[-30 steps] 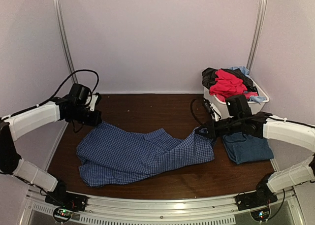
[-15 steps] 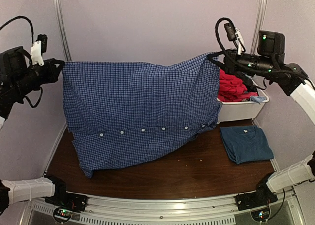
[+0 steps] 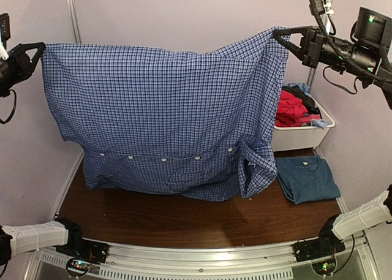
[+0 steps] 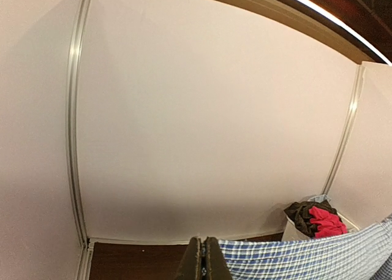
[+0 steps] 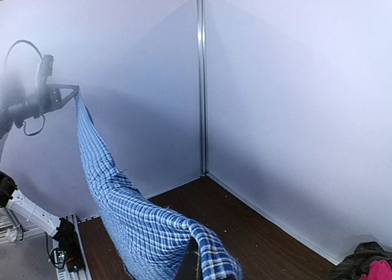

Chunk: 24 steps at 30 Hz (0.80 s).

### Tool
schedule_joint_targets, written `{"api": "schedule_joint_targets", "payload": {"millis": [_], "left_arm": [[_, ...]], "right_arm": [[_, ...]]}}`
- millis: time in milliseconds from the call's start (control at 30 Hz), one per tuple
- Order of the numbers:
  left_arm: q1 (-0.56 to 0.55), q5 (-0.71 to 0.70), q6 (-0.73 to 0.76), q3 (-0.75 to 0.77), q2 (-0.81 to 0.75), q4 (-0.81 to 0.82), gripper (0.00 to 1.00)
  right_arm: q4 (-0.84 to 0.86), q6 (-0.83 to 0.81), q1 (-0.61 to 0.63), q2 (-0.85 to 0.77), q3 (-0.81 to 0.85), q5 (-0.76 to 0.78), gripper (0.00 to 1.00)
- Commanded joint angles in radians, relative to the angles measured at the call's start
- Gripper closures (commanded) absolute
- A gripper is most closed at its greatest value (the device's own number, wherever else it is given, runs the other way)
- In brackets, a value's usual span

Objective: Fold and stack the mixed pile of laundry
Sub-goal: Flatten out the crumpled shirt at the center of the board.

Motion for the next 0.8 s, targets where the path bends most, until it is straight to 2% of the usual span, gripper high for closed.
{"api": "schedule_joint_targets", "payload": {"millis": [0, 133, 233, 300, 367, 433, 467, 500, 567, 600, 667, 767], "left_arm": [[0.004, -0.179, -0.029, -0.026, 0.120, -0.037, 1.00], [0.015, -0.170, -0.036, -0.083, 0.229, 0.090, 1.00], [0.086, -0.078, -0.059, -0.065, 0.373, 0.202, 1.00], [0.161, 0.015, -0.105, -0.022, 0.481, 0.304, 1.00], [0.245, 0.155, -0.167, 0.060, 0.596, 0.407, 1.00], [0.309, 0.278, -0.222, 0.208, 0.718, 0.472, 1.00], [0.321, 0.308, -0.242, 0.316, 0.782, 0.489, 1.00], [0.334, 0.353, -0.247, 0.441, 0.846, 0.469, 1.00], [0.337, 0.375, -0.240, 0.716, 0.951, 0.408, 1.00], [0.342, 0.396, -0.247, 0.788, 0.974, 0.424, 1.00], [0.362, 0.430, -0.286, 0.787, 0.940, 0.548, 1.00], [0.377, 0.446, -0.287, 0.537, 0.792, 0.798, 1.00]], "right_arm": [[0.022, -0.025, -0.056, 0.071, -0.014, 0.191, 1.00], [0.177, 0.065, -0.225, 0.169, -0.063, 0.083, 1.00], [0.264, 0.105, -0.292, 0.336, 0.011, 0.047, 1.00], [0.274, 0.136, -0.329, 0.484, 0.171, 0.009, 1.00], [0.245, 0.173, -0.360, 0.654, 0.427, -0.024, 1.00], [0.268, 0.230, -0.390, 0.811, 0.739, -0.067, 1.00], [0.330, 0.282, -0.409, 0.852, 0.788, -0.087, 1.00], [0.433, 0.341, -0.432, 0.856, 0.789, -0.136, 1.00], [0.689, 0.439, -0.460, 0.800, 0.667, -0.204, 1.00], [0.784, 0.448, -0.461, 0.768, 0.627, -0.219, 1.00], [0.874, 0.432, -0.458, 0.736, 0.629, -0.252, 1.00], [0.952, 0.407, -0.458, 0.696, 0.606, -0.276, 1.00]]}}
